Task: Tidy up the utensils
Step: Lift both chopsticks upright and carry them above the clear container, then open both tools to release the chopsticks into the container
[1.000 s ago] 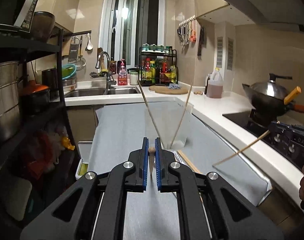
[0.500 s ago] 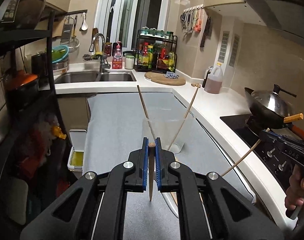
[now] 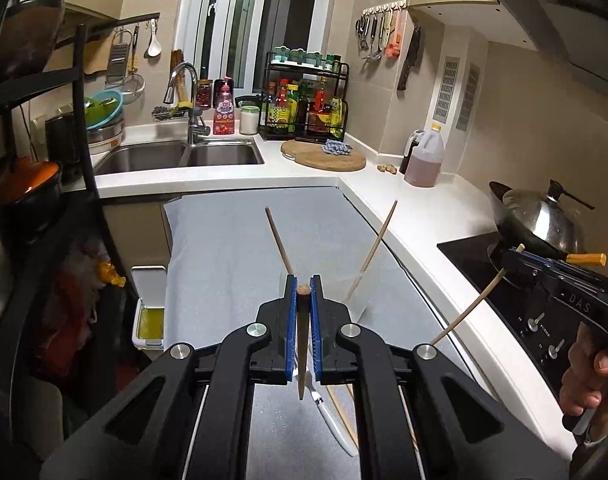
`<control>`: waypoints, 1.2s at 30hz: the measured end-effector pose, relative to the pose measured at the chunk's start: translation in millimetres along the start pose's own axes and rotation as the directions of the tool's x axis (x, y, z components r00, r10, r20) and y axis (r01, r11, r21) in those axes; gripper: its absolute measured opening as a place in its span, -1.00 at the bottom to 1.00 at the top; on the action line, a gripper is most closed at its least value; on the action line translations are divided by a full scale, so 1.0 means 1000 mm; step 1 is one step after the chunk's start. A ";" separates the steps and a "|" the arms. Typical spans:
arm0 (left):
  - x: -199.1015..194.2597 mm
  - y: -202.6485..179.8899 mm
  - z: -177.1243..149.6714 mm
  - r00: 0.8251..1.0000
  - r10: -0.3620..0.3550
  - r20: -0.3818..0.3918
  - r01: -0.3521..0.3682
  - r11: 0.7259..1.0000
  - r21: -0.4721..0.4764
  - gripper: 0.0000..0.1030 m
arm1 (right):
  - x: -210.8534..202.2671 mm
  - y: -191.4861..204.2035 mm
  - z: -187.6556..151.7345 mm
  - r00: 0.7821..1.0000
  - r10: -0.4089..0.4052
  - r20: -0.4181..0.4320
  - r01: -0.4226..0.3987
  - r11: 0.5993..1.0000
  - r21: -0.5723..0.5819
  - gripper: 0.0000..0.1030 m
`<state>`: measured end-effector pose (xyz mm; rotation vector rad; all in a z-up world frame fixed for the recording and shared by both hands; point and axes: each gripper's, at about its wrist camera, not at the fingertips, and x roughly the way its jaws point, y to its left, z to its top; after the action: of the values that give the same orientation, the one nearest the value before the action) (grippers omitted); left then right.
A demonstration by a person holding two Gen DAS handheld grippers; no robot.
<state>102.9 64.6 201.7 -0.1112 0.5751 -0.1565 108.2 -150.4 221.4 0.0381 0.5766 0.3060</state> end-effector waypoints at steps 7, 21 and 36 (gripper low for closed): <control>-0.003 0.003 0.054 0.999 -0.028 0.046 0.028 1.000 -0.003 -0.88 | -0.004 0.009 0.055 0.996 0.026 0.086 -0.025 1.000 -0.019 -0.87; 0.048 -0.008 0.113 0.998 -0.002 0.061 -0.001 0.999 0.052 -0.88 | 0.046 0.026 0.101 0.988 0.043 0.148 -0.032 0.997 -0.073 -0.87; 0.144 -0.015 0.078 0.985 0.027 -0.173 -0.010 0.995 0.097 -0.82 | 0.130 0.017 0.064 0.998 0.024 -0.055 -0.028 0.997 -0.066 -0.43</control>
<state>263.3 29.5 192.7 0.0016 0.7413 -0.1763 241.6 -92.5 207.8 -0.0273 0.6199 0.3522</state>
